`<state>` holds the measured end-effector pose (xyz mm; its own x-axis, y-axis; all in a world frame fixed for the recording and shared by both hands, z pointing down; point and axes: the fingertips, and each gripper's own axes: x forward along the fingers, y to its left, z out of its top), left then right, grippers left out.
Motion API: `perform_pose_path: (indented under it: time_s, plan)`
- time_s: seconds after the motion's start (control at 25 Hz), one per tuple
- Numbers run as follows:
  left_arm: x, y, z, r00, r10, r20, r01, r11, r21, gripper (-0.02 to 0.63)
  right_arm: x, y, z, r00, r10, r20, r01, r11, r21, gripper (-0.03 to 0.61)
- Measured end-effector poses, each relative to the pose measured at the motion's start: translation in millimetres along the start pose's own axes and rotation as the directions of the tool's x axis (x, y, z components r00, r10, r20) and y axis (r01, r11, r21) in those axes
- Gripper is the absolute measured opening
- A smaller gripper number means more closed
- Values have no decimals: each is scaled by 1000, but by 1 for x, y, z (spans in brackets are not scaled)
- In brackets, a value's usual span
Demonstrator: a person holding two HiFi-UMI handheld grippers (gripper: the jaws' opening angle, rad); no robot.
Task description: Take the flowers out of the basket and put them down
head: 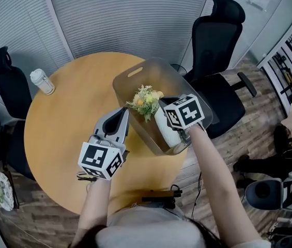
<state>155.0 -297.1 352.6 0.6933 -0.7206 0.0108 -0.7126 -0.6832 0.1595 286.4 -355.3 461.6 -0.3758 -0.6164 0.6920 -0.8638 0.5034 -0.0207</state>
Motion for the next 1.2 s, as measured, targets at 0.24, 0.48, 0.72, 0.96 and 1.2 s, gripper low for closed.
perform_pose_path:
  time_s: [0.24,0.48,0.72,0.96,1.2]
  plan:
    - [3,5,-5,1000,7,-10,-7,1000,-9,5,19,-5,-17,994,40,-105,-36,999,39,168]
    - [4,12,-8,1000,18,-15,-18,1000,-15,5,38,-6,-42,971,85,-225,-68,994,81,281]
    - [3,17,-8,999,33,-16,-33,999,-21,5,56,-7,-72,929,109,-352,-78,992,101,339]
    - [1,18,-12,999,38,-23,-39,999,-23,5,65,-7,-109,866,96,-491,-36,991,129,342]
    - [3,20,-15,998,49,-31,-50,998,-31,5,69,-8,-137,800,79,-594,-19,994,106,350]
